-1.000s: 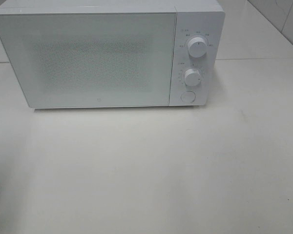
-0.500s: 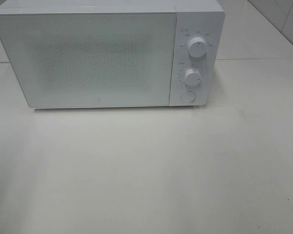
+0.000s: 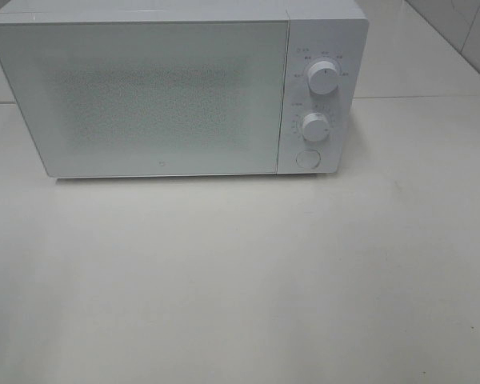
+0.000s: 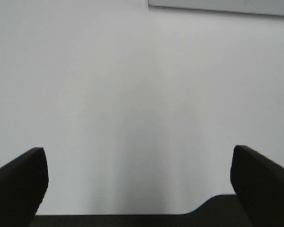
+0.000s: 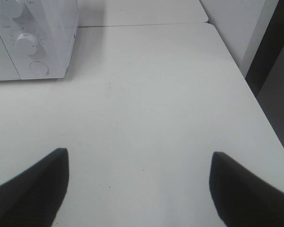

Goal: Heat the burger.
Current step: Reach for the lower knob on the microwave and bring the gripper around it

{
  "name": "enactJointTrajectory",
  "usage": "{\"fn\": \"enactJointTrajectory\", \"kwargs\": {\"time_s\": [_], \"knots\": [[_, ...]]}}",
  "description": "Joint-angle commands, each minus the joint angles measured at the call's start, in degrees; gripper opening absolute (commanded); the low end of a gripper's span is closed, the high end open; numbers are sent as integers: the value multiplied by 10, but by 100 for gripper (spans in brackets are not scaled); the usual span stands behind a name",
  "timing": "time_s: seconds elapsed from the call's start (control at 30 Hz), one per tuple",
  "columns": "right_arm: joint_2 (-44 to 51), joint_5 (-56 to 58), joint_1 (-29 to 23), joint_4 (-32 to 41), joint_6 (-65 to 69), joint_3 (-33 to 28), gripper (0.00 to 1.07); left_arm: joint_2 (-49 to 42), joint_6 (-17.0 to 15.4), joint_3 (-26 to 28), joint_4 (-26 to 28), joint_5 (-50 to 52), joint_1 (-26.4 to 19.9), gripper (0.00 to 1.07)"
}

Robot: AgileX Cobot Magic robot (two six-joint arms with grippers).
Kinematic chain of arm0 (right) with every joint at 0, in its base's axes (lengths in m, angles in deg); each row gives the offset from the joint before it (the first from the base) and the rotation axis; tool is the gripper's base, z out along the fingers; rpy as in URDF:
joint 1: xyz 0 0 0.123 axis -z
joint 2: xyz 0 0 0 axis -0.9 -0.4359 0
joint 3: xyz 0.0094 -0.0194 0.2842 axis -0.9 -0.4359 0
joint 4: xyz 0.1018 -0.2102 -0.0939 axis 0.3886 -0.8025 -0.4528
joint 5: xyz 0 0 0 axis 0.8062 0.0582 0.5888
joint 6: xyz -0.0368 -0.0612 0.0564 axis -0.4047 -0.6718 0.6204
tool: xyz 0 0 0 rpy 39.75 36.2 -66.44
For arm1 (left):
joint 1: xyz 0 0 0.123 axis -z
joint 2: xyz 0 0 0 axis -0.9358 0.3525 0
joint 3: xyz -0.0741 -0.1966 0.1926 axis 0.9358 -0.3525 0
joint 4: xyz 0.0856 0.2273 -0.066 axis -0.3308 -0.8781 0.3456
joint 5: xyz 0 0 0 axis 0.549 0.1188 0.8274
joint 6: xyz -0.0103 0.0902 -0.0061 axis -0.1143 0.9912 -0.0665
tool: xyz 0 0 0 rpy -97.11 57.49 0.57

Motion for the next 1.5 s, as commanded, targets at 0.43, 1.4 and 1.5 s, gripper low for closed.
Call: {"fn": "enactJointTrajectory", "kwargs": {"time_s": [0.43, 1.4, 1.5], "knots": [[14, -1, 5, 1, 5, -2, 76, -167, -3, -2, 5, 3, -25, 100], [11, -1, 5, 1, 4, -2, 76, -198, 0, -2, 4, 3, -26, 100], [11, -1, 5, 1, 4, -2, 76, -198, 0, -2, 3, 3, -26, 100]]}}
